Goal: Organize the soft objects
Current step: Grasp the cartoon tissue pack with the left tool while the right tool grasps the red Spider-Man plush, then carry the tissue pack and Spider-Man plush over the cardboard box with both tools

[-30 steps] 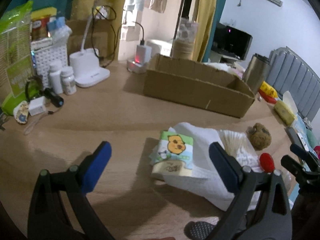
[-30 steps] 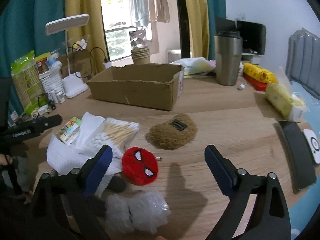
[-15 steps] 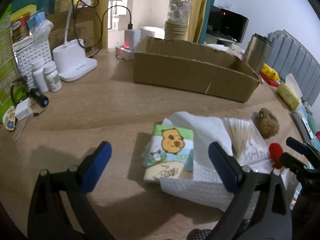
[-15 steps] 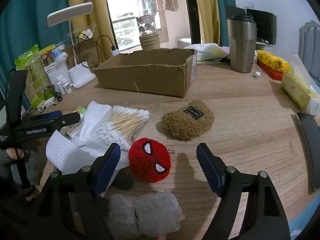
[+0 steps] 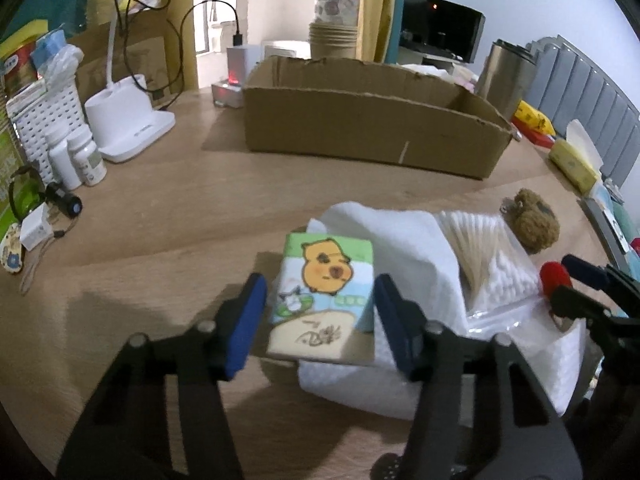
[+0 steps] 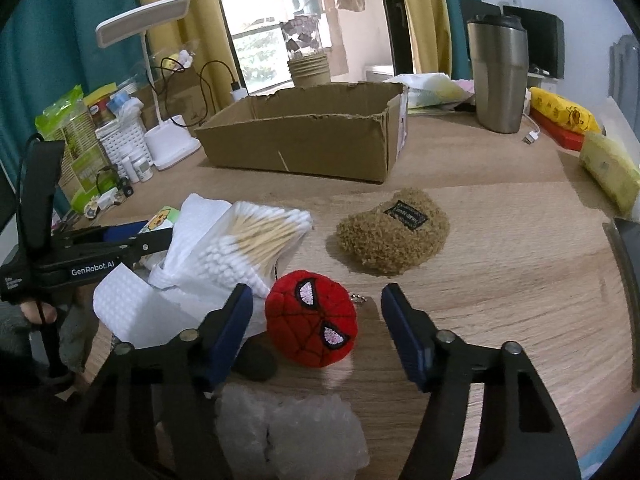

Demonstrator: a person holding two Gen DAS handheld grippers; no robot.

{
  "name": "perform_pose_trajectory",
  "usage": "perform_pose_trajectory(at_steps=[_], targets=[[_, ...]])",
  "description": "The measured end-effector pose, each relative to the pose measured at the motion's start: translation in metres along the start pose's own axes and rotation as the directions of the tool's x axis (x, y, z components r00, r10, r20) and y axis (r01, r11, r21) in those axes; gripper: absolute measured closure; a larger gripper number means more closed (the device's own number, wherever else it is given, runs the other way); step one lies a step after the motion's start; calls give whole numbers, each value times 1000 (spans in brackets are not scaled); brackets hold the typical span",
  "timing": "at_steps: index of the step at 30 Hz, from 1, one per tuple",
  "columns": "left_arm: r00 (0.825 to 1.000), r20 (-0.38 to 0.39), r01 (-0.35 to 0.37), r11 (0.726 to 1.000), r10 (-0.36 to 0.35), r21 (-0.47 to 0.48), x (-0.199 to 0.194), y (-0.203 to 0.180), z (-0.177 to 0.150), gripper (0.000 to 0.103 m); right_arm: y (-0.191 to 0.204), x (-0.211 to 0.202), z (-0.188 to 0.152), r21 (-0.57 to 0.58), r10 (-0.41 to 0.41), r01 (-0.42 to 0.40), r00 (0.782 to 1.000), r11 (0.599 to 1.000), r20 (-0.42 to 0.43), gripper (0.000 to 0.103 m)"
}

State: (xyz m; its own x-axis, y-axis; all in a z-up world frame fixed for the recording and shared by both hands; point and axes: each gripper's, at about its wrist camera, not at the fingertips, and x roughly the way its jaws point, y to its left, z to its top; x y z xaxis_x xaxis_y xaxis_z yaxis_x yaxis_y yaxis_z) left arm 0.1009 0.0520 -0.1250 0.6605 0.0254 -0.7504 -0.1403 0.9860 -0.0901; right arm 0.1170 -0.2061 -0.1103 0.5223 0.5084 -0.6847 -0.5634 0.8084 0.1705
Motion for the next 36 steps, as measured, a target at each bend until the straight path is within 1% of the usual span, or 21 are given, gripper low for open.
perform_pose_trajectory(at_steps=[2, 3, 4, 10, 15, 16, 21, 22, 23, 32, 36], targets=[[1000, 3, 3, 1000, -3, 4, -1, -1, 0, 51, 0, 1, 0, -1, 3, -3, 1000, 1000, -2, 44], [1000, 5, 3, 1000, -3, 9, -1, -2, 0, 54, 1, 1, 0, -4, 3, -3, 1000, 1000, -4, 45], [1000, 5, 0, 1000, 0, 12, -2, -2, -1, 54, 1, 2, 0, -5, 4, -4, 1000, 1000, -3, 47], [1000, 25, 7, 1000, -7, 30, -8, -5, -1, 55, 1, 1, -1, -10, 4, -4, 1000, 1000, 2, 53], [997, 82, 4, 999, -7, 33, -24, -4, 5, 55, 1, -1, 0, -9, 7, -7, 1000, 1000, 10, 56], [996, 94, 7, 1000, -10, 30, -28, -3, 8, 55, 1, -2, 0, -8, 8, -8, 1000, 1000, 12, 58], [990, 138, 27, 999, -30, 18, -43, 2, 16, 55, 2, -5, 2, -12, 10, -10, 1000, 1000, 21, 60], [989, 145, 26, 999, -28, 19, -44, 2, 18, 55, 2, -5, 2, -13, 12, -11, 1000, 1000, 22, 62], [988, 151, 27, 999, -30, 21, -46, 3, 19, 55, 2, -5, 3, -14, 12, -12, 1000, 1000, 22, 63], [984, 173, 37, 999, -42, 28, -51, 4, 22, 55, 3, 1, 2, -19, 10, -10, 1000, 1000, 7, 64], [984, 175, 39, 999, -43, 27, -52, 3, 22, 55, 1, 5, 2, -6, 6, -6, 1000, 1000, -10, 61]])
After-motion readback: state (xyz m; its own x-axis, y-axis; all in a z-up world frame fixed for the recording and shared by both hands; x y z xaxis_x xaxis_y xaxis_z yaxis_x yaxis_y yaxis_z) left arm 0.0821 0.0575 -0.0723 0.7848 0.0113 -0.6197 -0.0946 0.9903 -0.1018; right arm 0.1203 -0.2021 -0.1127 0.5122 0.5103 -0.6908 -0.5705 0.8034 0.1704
